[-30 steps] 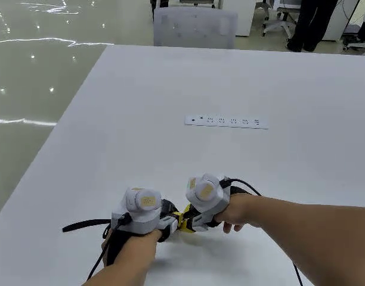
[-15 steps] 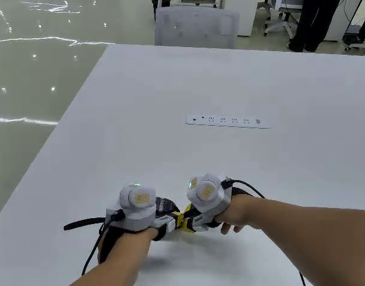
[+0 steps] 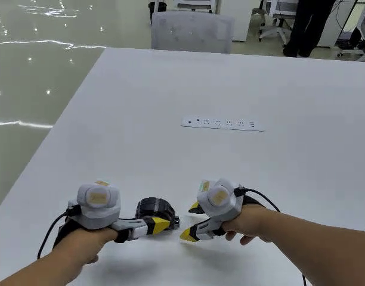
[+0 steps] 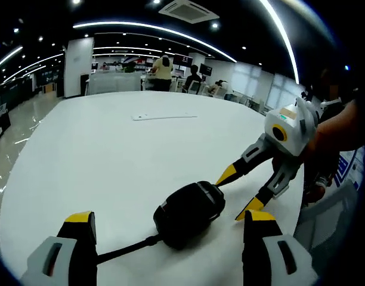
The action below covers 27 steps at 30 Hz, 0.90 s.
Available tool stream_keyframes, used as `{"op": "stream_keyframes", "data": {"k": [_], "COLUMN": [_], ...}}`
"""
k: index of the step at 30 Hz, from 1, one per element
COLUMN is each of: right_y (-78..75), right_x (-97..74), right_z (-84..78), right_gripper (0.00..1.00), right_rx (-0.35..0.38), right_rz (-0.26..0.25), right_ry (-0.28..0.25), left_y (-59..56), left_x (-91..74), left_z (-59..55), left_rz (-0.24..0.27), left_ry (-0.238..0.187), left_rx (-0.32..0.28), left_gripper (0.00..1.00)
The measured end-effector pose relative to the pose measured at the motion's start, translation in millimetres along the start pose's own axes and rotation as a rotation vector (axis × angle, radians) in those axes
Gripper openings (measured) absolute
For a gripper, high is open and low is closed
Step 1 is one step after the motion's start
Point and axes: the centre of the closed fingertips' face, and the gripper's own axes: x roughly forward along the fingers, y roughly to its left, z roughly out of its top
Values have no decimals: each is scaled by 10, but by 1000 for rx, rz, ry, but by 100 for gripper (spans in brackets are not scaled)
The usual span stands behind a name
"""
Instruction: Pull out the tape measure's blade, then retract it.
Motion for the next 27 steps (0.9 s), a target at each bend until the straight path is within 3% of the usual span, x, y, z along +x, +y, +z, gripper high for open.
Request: {"op": "stream_keyframes", "data": {"k": [4,7,8,15,23,24,26,27], "right_y": [10,-20,-25,-68,-36,-32,-35,-38], "right_x": [-221,-420,-500,-961,-1393,-1431,-1529,-1577], "right_z": [-51,-97,-147,-337,-649,-676,-724,-746], "right_gripper": [53,55,56,65,72,73,76,78], "right_rx": [6,26,38,112,140,150,170,180], "right_rz": [-36,-83,-96,-181,-251,-256,-274,-285], "right_ry": [-35,-77,-81,-147,-163,-165,-183,-188], "left_y": [-71,-64,-50,-57,10,10,51,24], "left_x": [-139,-230,-257,-439,-681,-705,-758,-783], "left_z": [99,77,80,-12,-111,-126,-230,-224], "left_rz": [-53,-70,-70,-89,-90,-87,-61,-70], "left_ry": [-80,-74,-89,-70,-118,-117,-68,-80], "left_rx": [70,34,46,76,27,34,82,88], "left_gripper": [100,100,100,100,100,100,100,100]}}
